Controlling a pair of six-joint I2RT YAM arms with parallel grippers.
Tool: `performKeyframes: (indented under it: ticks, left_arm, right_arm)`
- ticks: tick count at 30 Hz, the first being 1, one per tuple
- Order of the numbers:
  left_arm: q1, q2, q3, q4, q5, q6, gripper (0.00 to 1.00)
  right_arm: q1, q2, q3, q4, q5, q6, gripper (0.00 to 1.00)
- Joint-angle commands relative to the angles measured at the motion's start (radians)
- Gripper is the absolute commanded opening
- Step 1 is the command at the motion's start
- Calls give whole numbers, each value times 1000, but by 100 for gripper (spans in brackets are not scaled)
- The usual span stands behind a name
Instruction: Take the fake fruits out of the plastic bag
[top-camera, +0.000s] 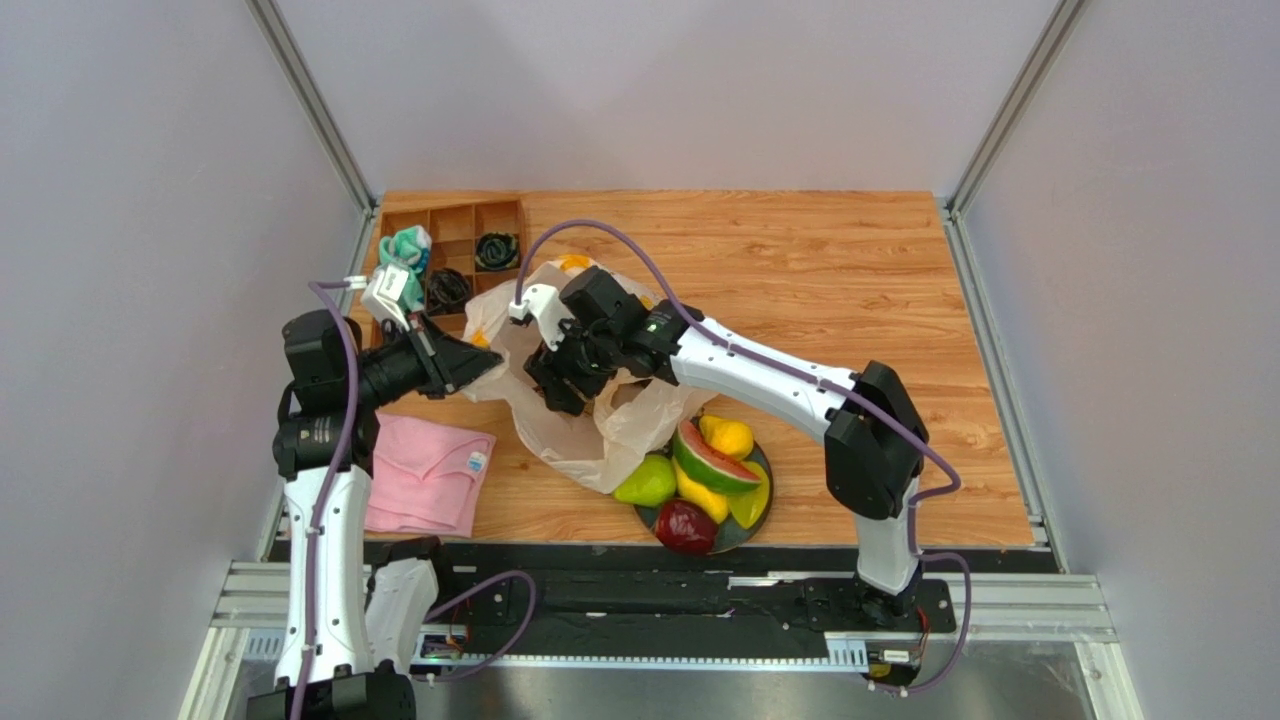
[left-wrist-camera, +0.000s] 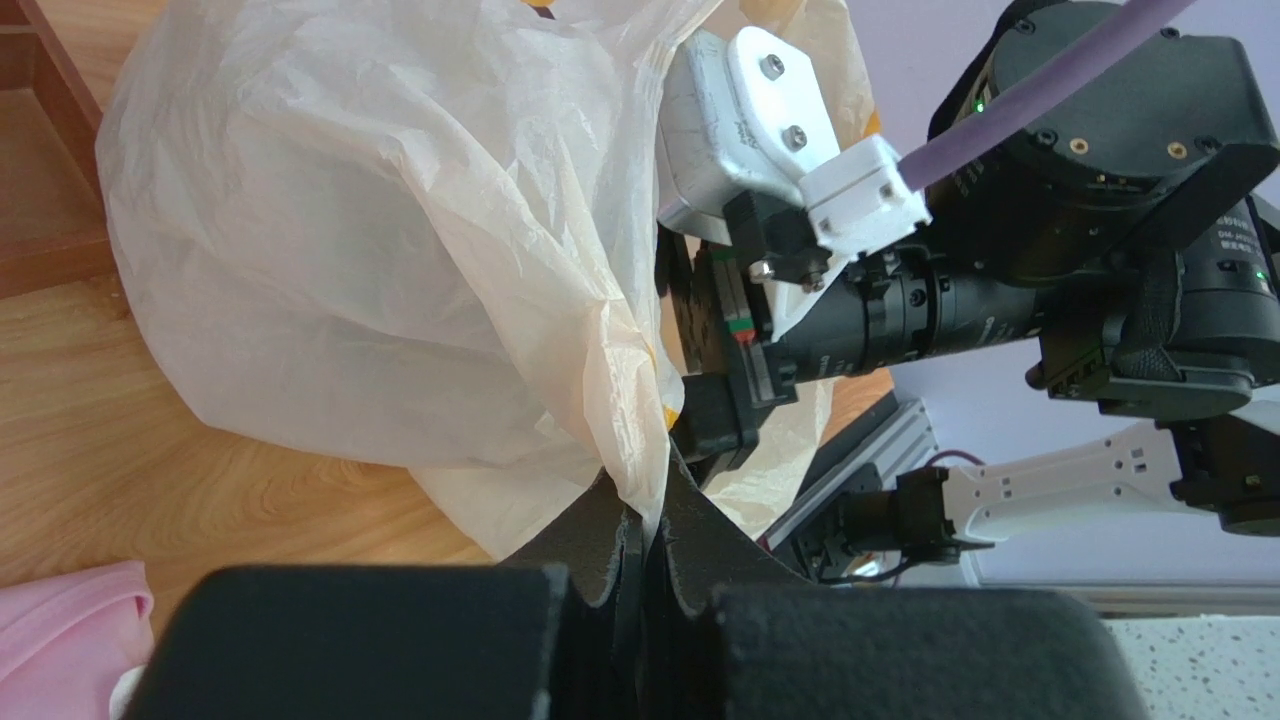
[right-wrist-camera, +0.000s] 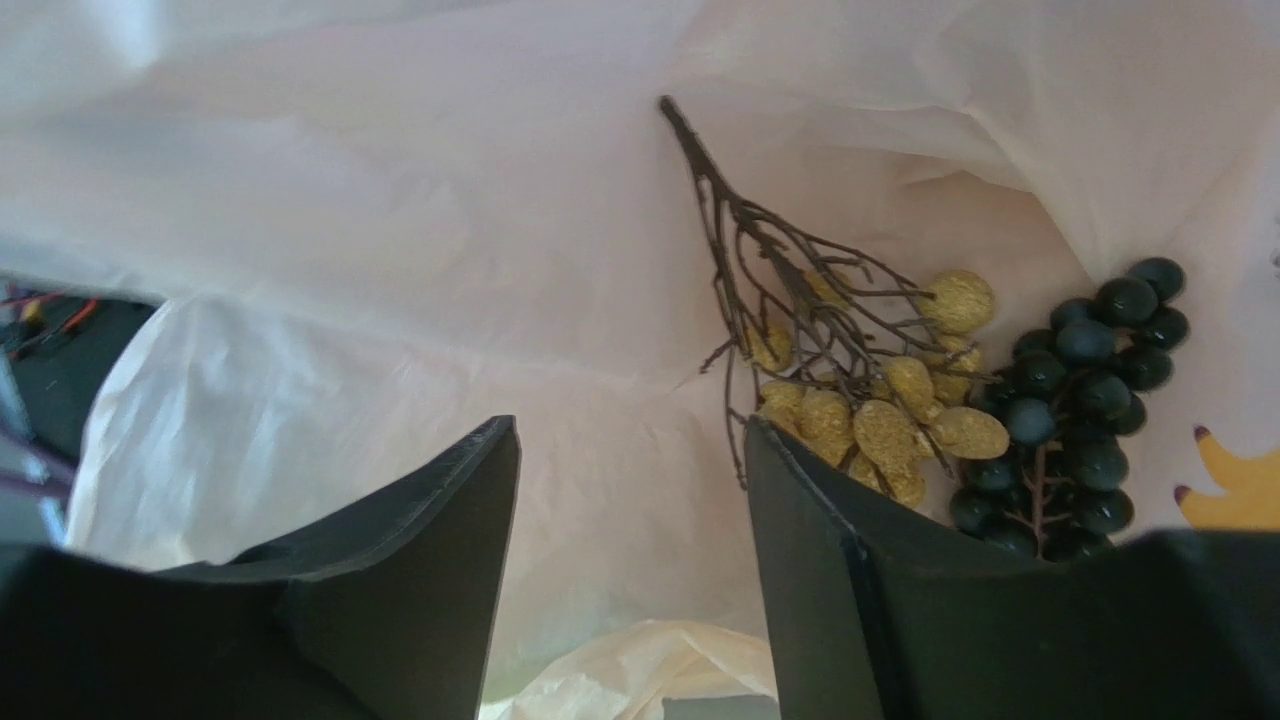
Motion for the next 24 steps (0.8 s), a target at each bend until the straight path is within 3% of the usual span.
performKeyframes:
  ticks: [1, 9, 20, 24]
  left_arm:
    - [9, -25, -19, -7, 29, -22, 0]
    - [9, -13, -31, 9, 43, -28, 0]
    - [9, -21, -59, 59, 62, -64, 0]
    - [9, -27, -67, 74, 57, -82, 0]
  right_arm:
    - [42, 14, -30, 103, 252, 21, 68]
    - [143, 100, -113, 214, 523, -301, 76]
    - [134, 179, -128, 274, 524, -479, 75]
    - [133, 192, -132, 274, 493, -509, 68]
